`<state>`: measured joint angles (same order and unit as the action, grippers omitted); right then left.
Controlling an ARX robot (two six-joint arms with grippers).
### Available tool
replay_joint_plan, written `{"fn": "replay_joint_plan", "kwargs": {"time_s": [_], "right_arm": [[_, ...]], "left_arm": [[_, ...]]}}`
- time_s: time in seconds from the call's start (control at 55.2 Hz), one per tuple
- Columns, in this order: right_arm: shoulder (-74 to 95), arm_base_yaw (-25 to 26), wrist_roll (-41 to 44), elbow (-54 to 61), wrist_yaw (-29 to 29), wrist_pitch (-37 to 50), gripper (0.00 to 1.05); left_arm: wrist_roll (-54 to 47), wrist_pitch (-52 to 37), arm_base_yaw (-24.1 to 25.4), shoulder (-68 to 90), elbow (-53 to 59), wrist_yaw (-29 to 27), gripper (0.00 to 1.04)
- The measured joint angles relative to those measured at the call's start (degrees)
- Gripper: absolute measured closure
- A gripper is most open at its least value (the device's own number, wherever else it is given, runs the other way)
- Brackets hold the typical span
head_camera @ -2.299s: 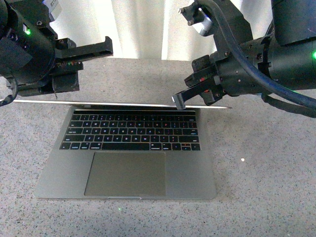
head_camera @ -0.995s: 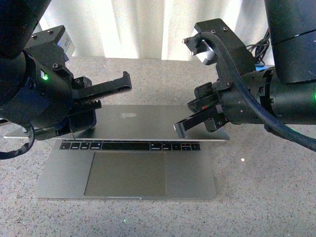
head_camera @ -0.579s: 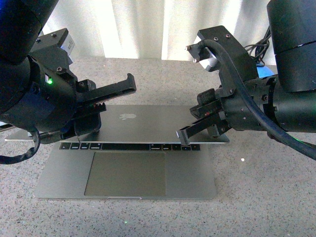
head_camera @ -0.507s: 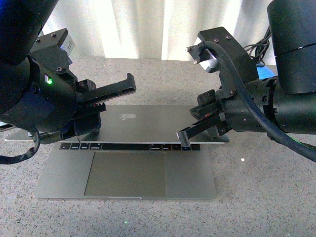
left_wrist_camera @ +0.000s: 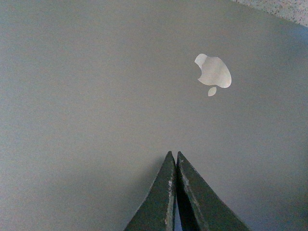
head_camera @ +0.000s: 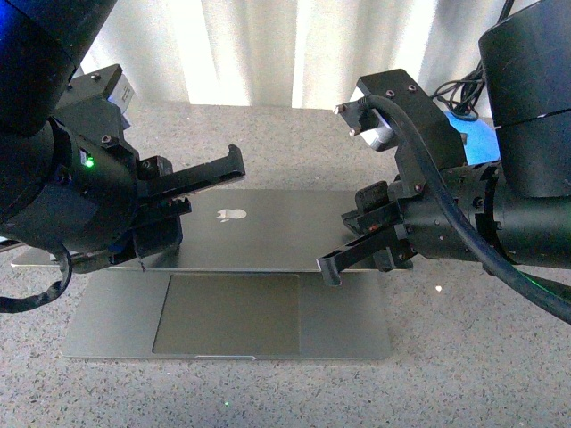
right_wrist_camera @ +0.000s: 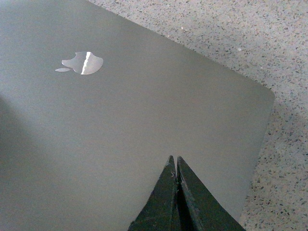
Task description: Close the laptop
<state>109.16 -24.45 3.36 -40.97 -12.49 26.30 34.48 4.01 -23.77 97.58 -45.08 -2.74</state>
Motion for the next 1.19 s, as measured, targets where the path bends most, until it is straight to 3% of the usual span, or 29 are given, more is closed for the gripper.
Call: {"fn": "replay_joint_plan", "kwargs": {"time_s": [1.195], "right_arm": [[3.02,1.16,-0.96,1.92,-0.5,3.1,1.04]], "left_arm": [[4.63,-8.57,-0.9,4.59,2.67,2.4,1.01]]}}
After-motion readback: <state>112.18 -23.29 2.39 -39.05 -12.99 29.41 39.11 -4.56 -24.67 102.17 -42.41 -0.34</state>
